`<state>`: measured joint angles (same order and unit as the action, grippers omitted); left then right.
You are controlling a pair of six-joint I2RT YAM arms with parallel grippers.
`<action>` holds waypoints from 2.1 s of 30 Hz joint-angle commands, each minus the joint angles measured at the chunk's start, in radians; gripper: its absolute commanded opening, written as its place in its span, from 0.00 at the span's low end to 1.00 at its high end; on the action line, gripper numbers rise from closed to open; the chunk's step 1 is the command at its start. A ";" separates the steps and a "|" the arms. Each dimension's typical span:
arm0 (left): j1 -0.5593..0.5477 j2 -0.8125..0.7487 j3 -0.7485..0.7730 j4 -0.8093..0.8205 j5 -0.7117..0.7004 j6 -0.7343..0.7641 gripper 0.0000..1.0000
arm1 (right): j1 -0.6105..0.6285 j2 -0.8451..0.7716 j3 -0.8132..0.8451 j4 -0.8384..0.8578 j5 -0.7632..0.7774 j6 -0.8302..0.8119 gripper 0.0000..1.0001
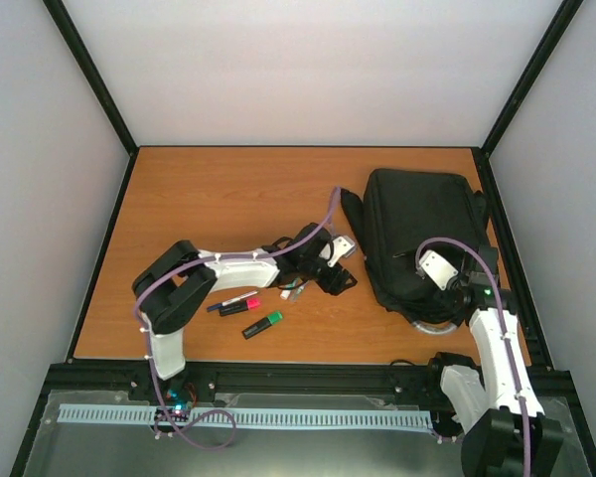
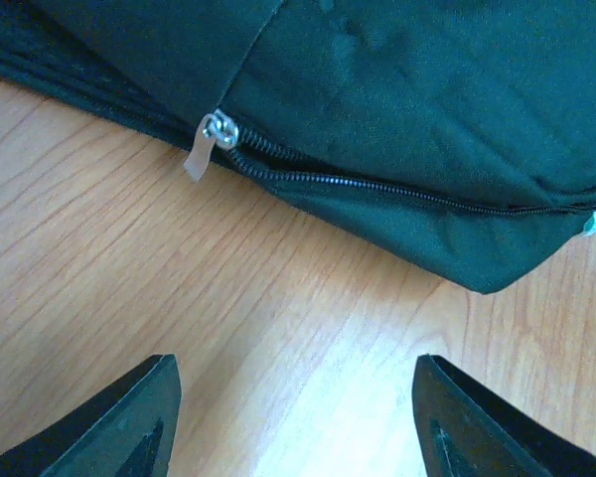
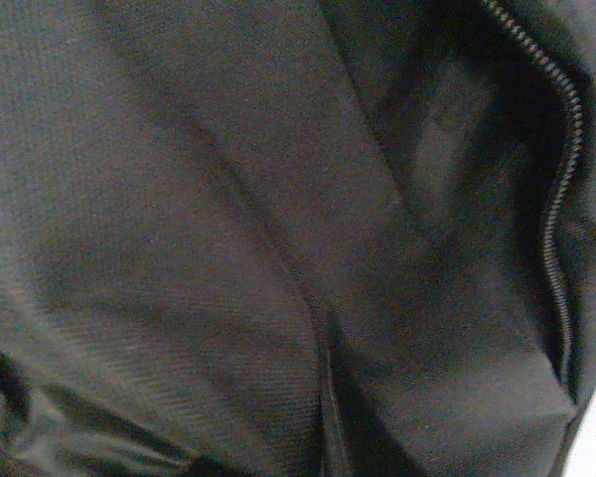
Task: Pack the student bag
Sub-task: Zip the student bag at the center of the board.
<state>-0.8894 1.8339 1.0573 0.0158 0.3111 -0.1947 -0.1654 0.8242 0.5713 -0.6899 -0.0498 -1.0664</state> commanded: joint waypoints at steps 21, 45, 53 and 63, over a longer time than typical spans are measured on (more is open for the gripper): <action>0.027 0.315 0.379 -0.029 0.185 0.293 0.66 | -0.058 0.283 0.360 -0.187 -0.197 0.294 0.77; -0.118 0.218 0.184 0.156 0.164 0.158 0.62 | -0.001 0.849 0.607 -0.102 -0.210 0.590 0.72; -0.118 -0.026 -0.052 0.108 0.085 0.133 0.61 | 0.001 0.664 0.599 -0.134 -0.132 0.599 0.75; -0.096 -0.349 -0.247 0.015 -0.120 -0.039 0.67 | 0.380 0.382 0.473 -0.252 -0.240 0.607 0.78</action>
<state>-1.0039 1.5646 0.8543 0.0620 0.3134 -0.1333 0.0654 1.2312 1.1309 -0.8593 -0.2325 -0.4805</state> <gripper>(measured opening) 0.653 0.772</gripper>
